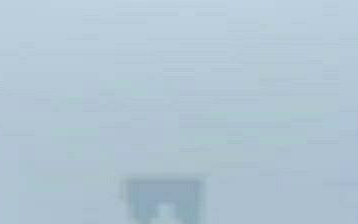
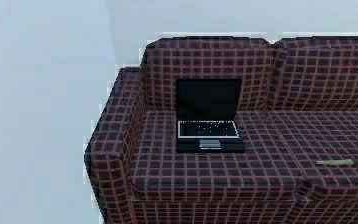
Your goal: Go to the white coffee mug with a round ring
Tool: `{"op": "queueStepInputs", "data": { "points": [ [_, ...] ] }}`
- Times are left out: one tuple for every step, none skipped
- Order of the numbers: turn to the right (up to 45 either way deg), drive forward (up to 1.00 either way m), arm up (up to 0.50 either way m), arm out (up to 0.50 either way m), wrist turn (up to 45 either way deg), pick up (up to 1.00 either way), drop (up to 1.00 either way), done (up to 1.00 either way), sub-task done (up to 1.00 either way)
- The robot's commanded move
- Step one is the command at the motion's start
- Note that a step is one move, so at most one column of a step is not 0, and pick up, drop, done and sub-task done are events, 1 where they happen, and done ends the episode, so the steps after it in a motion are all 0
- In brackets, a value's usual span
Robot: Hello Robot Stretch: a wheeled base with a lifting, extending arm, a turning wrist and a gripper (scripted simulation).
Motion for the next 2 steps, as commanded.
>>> {"op": "queueStepInputs", "data": {
  "points": [
    [-45.0,0.0,0.0,0.0,0.0,0.0,0.0,0.0,0.0],
    [-45.0,0.0,0.0,0.0,0.0,0.0,0.0,0.0,0.0]
  ]
}}
